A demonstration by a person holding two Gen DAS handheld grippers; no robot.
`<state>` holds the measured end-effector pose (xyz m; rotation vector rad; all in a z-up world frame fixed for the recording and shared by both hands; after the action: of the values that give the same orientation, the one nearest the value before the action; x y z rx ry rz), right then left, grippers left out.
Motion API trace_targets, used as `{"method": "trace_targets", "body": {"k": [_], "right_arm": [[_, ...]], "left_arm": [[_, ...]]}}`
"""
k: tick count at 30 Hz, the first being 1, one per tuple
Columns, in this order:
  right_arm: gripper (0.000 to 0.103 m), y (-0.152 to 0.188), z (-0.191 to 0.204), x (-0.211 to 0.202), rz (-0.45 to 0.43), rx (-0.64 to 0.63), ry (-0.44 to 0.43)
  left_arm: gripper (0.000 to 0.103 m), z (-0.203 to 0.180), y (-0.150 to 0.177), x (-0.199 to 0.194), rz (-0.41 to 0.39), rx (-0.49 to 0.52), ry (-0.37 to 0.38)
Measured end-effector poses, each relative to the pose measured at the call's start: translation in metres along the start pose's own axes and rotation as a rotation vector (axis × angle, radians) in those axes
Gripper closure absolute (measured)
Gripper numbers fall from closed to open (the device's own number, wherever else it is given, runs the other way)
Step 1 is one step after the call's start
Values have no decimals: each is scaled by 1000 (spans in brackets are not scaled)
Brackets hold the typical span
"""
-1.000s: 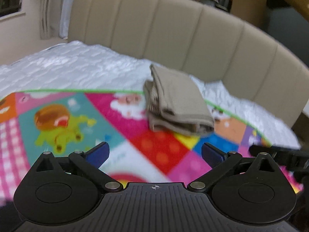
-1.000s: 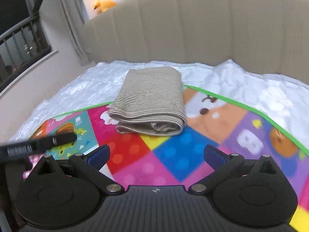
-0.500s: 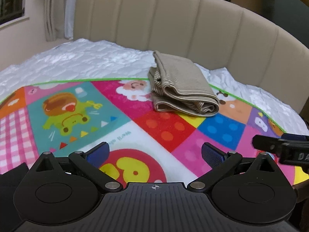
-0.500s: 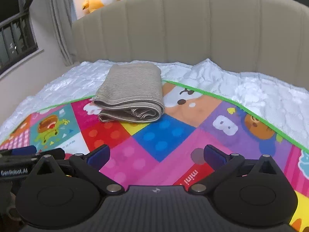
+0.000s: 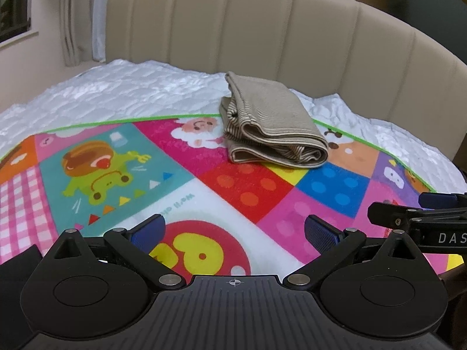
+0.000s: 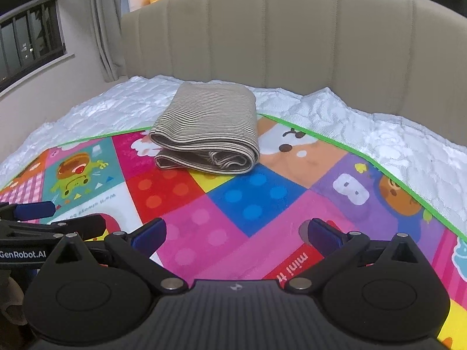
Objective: Fold clothes
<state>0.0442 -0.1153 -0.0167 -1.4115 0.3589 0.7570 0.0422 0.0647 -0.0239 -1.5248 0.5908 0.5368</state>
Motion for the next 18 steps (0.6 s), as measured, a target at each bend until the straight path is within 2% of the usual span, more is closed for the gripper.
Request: {"method": "trace_targets", "body": {"k": [18], "right_arm": [[0,2,1,4,23,-18,-5]], "left_arm": [[0,2,1,3,12,3,0]]}}
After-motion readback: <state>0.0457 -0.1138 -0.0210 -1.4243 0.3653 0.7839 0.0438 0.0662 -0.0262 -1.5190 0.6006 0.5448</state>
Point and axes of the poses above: each gripper's, at about its wrist camera, not at the fingertips, and x roughly the way its jaws point, z to its left, y to its underside, the point moved 6 cm from there along x, roughly the way its jaws point, and after that the axes turned 6 degrees about -y, right-handed, at the moved point
